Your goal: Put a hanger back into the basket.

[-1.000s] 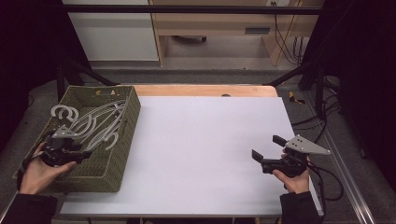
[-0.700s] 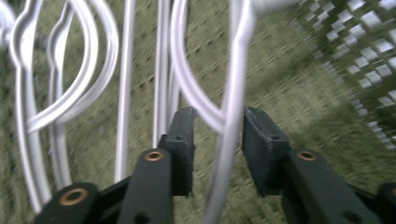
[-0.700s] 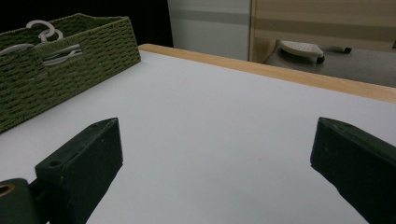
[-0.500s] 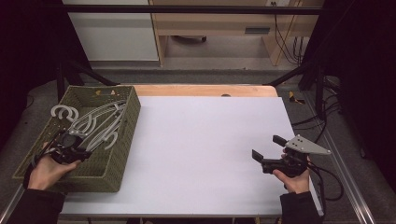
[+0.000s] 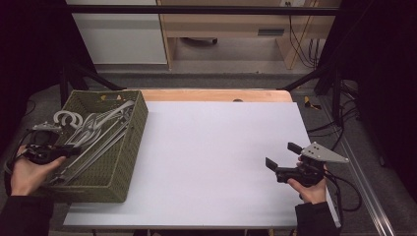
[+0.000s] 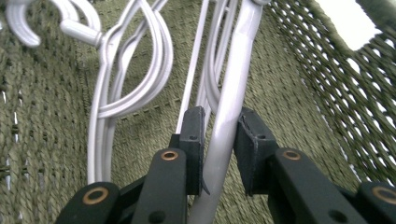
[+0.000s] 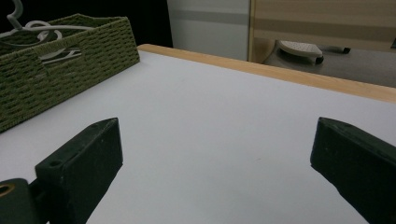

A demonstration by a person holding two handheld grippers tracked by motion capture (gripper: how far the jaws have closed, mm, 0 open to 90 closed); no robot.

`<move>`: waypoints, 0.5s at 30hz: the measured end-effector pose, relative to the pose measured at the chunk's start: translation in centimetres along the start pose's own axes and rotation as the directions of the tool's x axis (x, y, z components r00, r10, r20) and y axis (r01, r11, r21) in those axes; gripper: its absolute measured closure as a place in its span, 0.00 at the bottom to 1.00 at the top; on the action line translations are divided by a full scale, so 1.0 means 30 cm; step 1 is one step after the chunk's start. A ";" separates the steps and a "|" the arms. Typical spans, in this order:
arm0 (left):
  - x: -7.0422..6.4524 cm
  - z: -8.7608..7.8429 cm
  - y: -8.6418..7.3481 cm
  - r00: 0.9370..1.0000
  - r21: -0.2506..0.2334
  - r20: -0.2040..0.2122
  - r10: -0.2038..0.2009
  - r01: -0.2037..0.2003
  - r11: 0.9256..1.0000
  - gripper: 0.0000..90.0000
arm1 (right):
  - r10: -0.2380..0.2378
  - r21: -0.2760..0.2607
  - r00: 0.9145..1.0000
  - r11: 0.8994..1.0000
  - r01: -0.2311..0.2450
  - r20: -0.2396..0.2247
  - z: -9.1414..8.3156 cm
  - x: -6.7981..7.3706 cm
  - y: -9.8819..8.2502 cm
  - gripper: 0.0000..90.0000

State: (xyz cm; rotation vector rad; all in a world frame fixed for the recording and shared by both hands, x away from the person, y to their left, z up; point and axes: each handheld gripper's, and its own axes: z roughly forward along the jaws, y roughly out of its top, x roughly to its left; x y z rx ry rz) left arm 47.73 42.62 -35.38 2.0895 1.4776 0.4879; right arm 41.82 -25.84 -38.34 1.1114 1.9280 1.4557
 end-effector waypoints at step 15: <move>0.106 -0.024 -0.016 0.976 -0.071 -0.200 -0.082 0.069 0.995 0.71 | -0.001 0.001 1.000 1.000 0.001 -0.003 0.000 -0.001 -0.001 0.03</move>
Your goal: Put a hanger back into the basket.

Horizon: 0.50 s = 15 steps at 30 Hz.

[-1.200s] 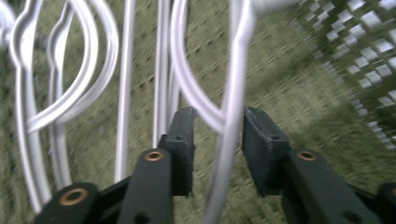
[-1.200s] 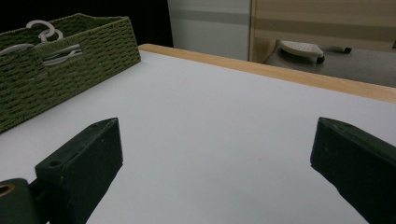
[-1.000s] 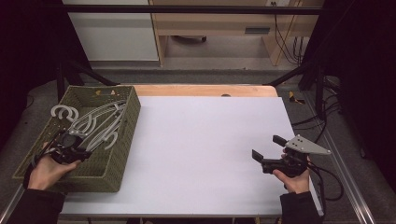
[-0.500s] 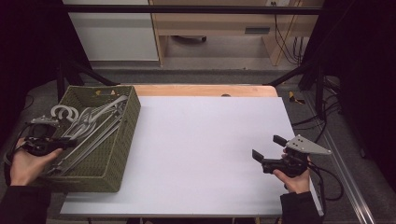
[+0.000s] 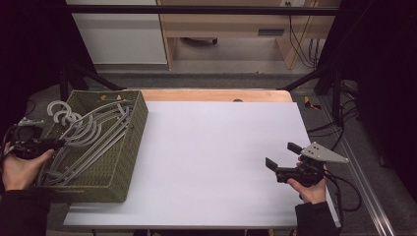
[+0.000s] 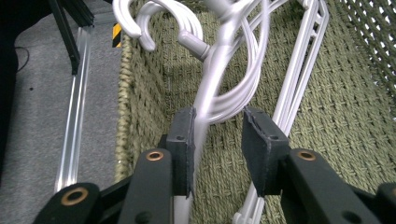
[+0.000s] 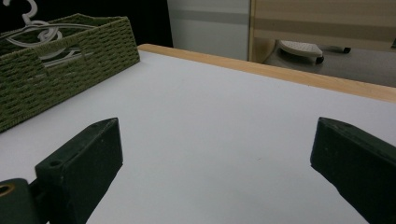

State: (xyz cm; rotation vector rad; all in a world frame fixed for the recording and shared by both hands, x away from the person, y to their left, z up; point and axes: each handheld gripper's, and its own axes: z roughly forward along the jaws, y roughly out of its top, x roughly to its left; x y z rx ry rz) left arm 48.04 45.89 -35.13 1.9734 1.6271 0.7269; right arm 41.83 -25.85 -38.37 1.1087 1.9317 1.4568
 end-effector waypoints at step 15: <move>-0.139 -0.128 -0.070 0.980 -0.289 0.185 0.078 -0.021 0.957 0.54 | 0.001 -0.004 1.000 1.000 -0.001 0.004 -0.002 0.001 0.001 0.03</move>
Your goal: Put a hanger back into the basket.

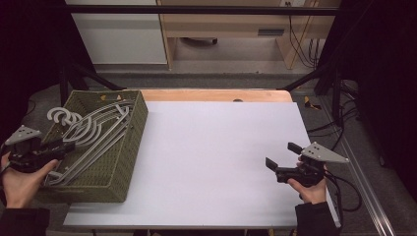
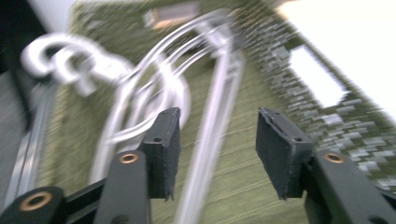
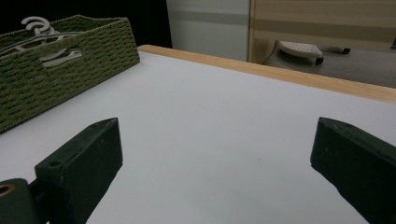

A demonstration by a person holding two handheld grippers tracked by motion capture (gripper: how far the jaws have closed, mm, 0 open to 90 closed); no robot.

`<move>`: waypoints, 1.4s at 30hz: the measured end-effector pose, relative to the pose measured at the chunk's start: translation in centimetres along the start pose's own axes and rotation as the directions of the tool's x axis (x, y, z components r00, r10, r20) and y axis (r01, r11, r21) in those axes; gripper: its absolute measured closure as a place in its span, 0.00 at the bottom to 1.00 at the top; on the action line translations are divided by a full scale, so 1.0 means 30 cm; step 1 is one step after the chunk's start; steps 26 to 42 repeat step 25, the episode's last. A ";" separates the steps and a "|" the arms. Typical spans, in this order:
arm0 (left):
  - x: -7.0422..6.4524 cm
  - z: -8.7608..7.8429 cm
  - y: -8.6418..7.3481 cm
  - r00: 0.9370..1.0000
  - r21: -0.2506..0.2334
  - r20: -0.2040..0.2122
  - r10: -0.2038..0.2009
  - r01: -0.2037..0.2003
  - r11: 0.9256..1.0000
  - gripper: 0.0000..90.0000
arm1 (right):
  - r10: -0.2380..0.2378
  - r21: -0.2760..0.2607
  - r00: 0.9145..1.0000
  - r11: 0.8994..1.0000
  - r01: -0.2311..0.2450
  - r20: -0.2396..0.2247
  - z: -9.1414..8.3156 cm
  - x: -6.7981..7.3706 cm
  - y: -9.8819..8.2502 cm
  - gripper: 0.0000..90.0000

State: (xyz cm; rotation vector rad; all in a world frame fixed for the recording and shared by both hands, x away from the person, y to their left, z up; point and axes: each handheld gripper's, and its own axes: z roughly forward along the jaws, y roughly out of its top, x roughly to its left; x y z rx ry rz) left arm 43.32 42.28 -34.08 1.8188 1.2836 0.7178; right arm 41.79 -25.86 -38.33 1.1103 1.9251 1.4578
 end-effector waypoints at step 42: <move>-0.341 0.084 -0.052 0.951 -0.174 0.300 0.078 -0.026 0.984 0.14 | 0.010 -0.017 1.000 1.000 -0.010 -0.005 -0.017 -0.010 0.001 0.02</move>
